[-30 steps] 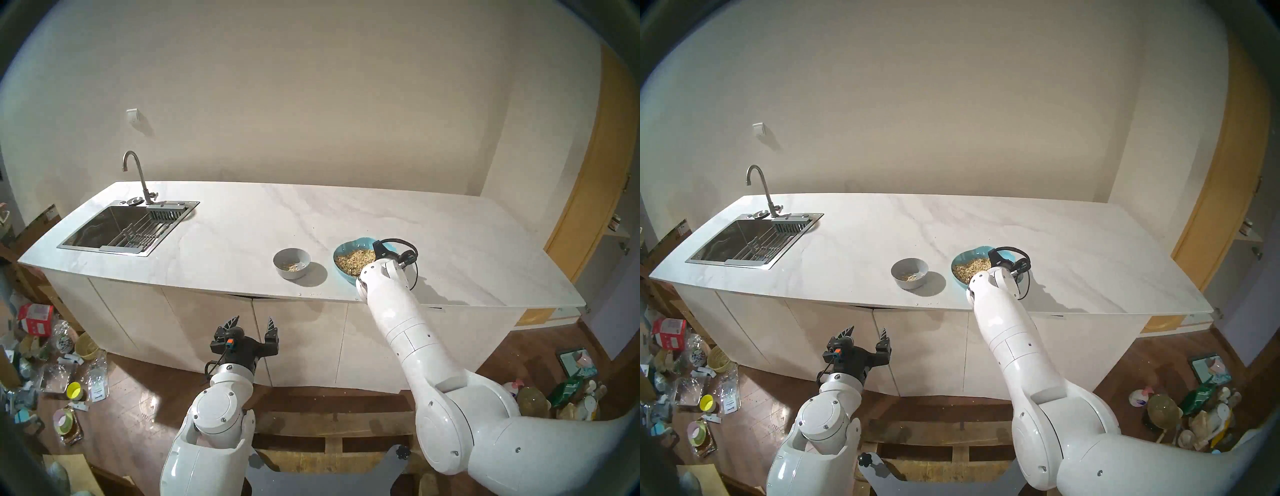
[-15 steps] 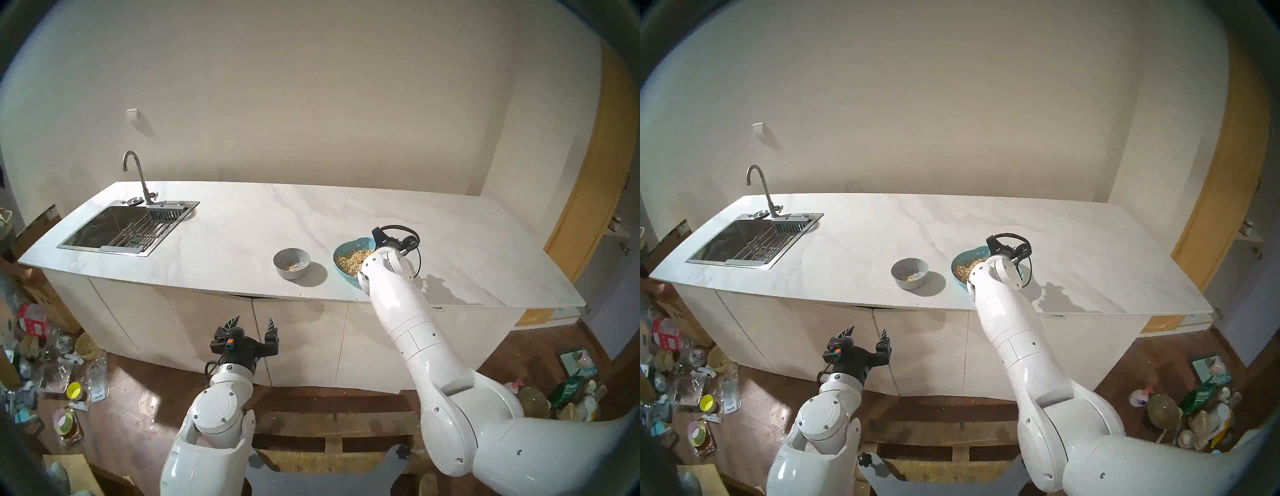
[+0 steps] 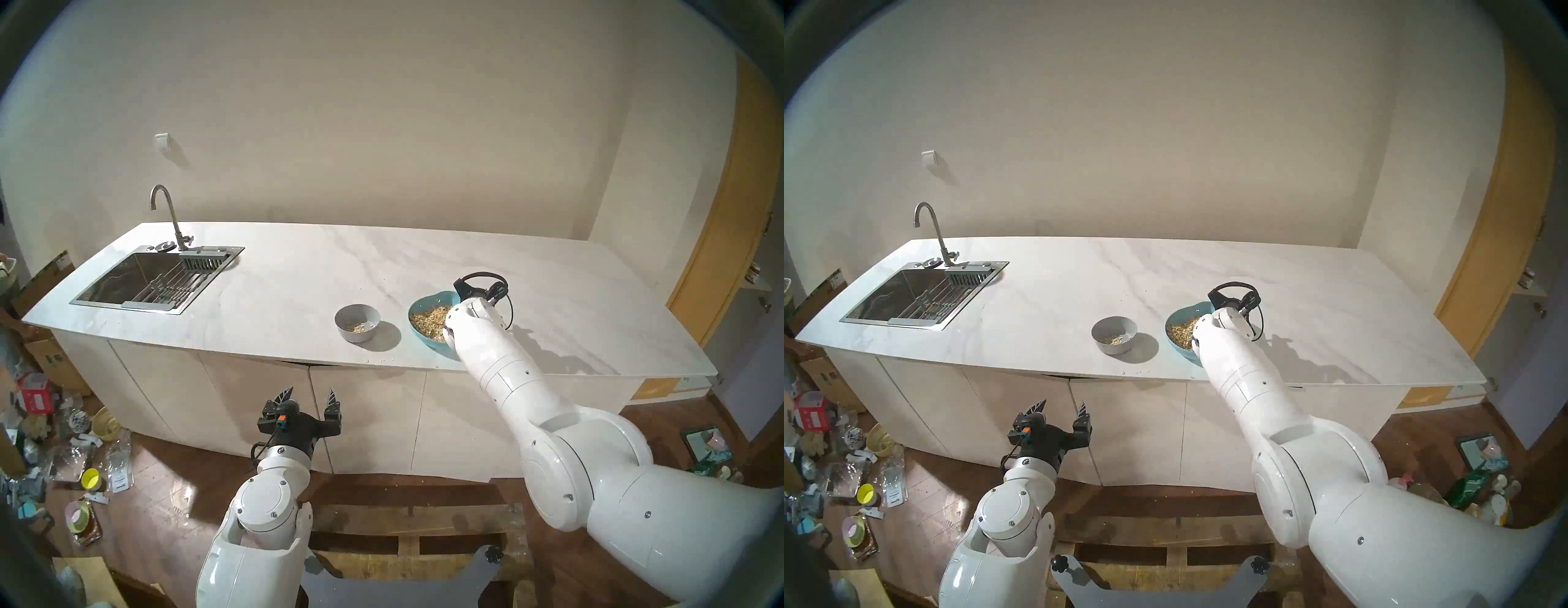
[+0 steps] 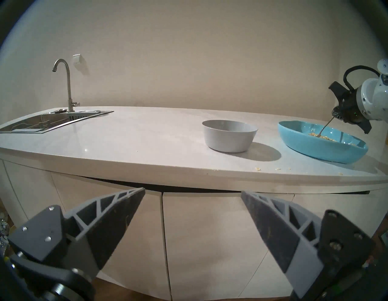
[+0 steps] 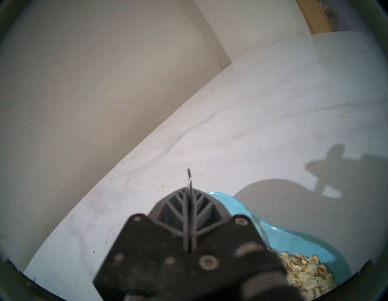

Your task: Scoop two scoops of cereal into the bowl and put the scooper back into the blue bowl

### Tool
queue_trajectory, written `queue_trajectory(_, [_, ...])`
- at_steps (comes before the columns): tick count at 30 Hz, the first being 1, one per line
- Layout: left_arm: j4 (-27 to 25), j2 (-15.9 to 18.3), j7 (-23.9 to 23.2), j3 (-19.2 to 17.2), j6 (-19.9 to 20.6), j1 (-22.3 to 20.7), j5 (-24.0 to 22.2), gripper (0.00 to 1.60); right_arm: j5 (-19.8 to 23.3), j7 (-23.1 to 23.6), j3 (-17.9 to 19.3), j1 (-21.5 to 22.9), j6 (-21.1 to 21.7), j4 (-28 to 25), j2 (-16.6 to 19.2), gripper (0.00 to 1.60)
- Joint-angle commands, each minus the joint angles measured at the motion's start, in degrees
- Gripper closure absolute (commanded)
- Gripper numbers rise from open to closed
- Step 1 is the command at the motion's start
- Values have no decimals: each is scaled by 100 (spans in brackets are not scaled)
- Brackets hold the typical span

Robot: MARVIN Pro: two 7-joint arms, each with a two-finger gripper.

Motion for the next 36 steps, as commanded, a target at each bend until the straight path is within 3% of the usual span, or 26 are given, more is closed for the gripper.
queue_trajectory(1, [-146,1,-22,15,-36,-31,-8,0,-59,248,-43,147,-156,-253,57,160])
queue_trajectory(18, [-153,3,-24,15,-33,-27,-10,0,-102,309,-117,-495,-209,-954,363,160])
queue_trajectory(36, [-155,3,-25,15,-32,-26,-11,0,-155,217,-261,-773,-141,-1287,460,160])
